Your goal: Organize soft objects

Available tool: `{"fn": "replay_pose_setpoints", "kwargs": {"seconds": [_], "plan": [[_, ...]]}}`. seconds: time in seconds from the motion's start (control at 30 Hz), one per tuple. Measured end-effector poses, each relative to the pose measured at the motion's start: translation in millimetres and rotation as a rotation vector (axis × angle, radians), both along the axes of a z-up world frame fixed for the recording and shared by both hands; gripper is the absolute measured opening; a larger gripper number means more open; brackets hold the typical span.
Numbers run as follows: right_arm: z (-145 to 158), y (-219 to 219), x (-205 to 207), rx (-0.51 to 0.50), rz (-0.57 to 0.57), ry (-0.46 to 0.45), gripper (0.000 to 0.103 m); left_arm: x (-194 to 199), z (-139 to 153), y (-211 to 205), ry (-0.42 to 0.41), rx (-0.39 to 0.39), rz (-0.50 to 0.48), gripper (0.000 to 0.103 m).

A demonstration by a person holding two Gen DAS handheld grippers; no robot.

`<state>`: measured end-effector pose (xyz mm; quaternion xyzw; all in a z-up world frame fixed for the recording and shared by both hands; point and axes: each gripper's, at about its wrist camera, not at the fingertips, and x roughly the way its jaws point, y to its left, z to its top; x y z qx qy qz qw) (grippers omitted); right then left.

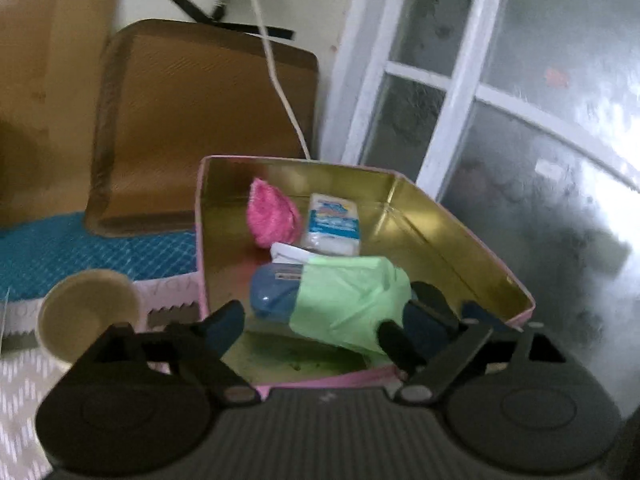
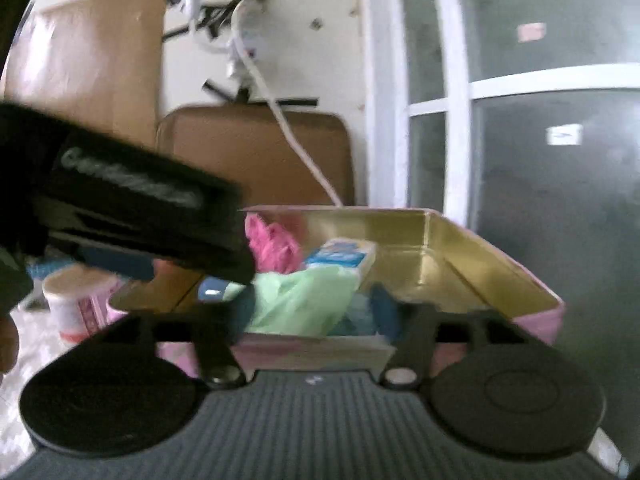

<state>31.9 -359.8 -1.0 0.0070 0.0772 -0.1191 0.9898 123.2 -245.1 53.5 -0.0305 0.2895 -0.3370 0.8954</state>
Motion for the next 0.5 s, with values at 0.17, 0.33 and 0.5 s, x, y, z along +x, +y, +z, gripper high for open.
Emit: {"fn": "replay_pose_setpoints", "kwargs": {"seconds": [0.17, 0.33, 0.5], "plan": [[-4, 18, -36, 0.012, 0.015, -0.097, 0.077, -25, 1, 45, -0.064, -0.046, 0.029, 0.093], [-17, 51, -50, 0.062, 0.182, -0.007, 0.076, -49, -18, 113, -0.080, -0.005, 0.124, 0.095], [-25, 96, -35, 0.071, 0.420, 0.198, 0.074, -43, -45, 175, -0.045, 0.164, 0.325, 0.095]]}}
